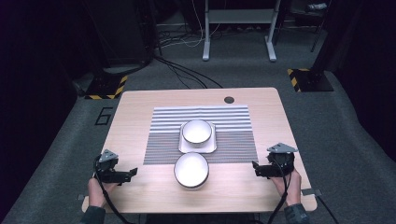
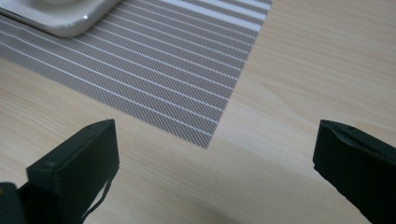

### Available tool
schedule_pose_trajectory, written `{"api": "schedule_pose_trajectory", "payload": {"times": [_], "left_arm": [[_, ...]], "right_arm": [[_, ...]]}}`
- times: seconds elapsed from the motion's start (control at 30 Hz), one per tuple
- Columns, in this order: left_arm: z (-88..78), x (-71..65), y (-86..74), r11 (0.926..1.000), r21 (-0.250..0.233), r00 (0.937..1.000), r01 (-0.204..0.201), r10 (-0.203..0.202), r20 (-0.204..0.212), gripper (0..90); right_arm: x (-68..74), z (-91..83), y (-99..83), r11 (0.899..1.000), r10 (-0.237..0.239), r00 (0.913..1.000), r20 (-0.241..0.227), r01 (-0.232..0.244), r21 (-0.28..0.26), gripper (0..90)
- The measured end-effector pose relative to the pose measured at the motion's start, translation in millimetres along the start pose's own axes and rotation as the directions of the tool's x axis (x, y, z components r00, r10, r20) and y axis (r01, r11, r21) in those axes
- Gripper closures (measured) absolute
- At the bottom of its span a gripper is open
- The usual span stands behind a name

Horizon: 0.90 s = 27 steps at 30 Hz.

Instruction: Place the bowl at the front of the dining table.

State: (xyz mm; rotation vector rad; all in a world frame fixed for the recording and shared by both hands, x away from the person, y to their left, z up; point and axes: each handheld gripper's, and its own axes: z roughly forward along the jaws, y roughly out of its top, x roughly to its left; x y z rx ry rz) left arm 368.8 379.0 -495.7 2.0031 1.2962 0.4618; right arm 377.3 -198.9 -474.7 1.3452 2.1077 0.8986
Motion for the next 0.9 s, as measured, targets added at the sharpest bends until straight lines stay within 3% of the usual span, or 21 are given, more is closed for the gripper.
{"api": "schedule_pose_trajectory", "payload": {"times": [0.23,0.33,0.5,0.9], "left_arm": [[6.1,10.8,-17.3,0.9998,0.015,0.999,0.009,-0.009,-0.043,0.0],[10.5,13.3,-23.1,0.9997,0.021,0.9993,0.015,-0.015,-0.033,0.0],[15.8,14.4,-32.9,0.9996,0.007,0.9977,-0.028,0.029,-0.062,0.0],[21.4,18.4,-27.5,1.0,0.003,0.9961,-0.002,0.002,-0.089,0.0]], "right_arm": [[-13.0,9.4,-26.7,0.998,0.04,0.999,0.021,-0.041,0.037,0.0],[-18.2,14.8,-36.4,0.997,0.052,0.9982,0.028,-0.054,0.047,0.0],[-25.1,24.2,-52.0,0.996,0.066,0.9977,0.011,-0.067,0.054,0.0],[-25.4,24.8,-53.9,0.997,0.074,0.9972,0.011,-0.075,0.035,0.0]]}}
